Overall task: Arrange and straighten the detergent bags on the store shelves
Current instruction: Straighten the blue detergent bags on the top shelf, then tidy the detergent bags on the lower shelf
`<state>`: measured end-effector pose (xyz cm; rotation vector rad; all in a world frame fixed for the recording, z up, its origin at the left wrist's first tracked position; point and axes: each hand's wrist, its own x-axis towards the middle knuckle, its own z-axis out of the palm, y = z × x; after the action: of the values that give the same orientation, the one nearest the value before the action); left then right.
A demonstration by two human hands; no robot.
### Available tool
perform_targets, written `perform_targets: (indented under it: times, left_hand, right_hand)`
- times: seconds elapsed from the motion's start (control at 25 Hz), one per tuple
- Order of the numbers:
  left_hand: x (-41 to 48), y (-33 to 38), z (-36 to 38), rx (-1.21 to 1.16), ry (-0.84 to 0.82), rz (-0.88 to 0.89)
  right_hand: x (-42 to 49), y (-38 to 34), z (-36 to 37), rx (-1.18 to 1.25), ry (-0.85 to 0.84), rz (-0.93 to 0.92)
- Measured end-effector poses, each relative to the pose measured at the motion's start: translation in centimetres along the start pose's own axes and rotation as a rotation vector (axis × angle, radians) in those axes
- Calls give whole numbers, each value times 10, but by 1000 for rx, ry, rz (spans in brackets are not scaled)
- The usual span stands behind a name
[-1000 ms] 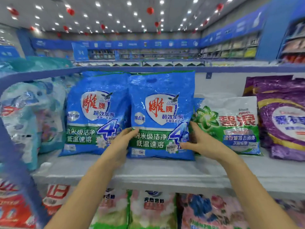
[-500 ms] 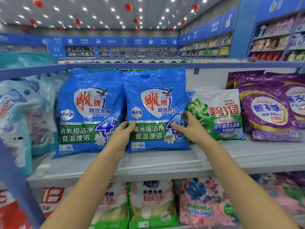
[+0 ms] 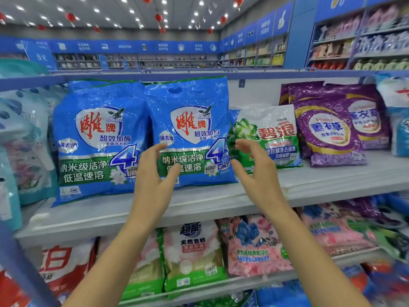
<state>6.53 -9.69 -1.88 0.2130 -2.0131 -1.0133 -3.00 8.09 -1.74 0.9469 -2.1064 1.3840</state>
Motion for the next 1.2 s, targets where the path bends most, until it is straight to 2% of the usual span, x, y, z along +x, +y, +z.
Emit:
perform_targets:
  times: [0.12, 0.28, 0.64, 0.88, 1.0, 1.2]
  left_hand:
    - [-38, 15, 16, 64, 15, 297]
    - [-92, 14, 47, 16, -98, 432]
    - [-161, -15, 145, 222, -436, 236]
    - [-185, 29, 258, 283, -485, 170]
    - [-184, 40, 320, 335, -453, 136]
    - [-175, 46, 408, 454, -445, 174]
  right_hand:
    - [-37, 1, -5, -54, 33, -102]
    - [-80, 23, -23, -95, 50, -116]
    - [-147, 124, -98, -197, -65, 175]
    - [-156, 218, -203, -285, -160, 316]
    - [-144, 264, -248, -353, -166, 340]
    - [-125, 333, -282, -389, -219, 338]
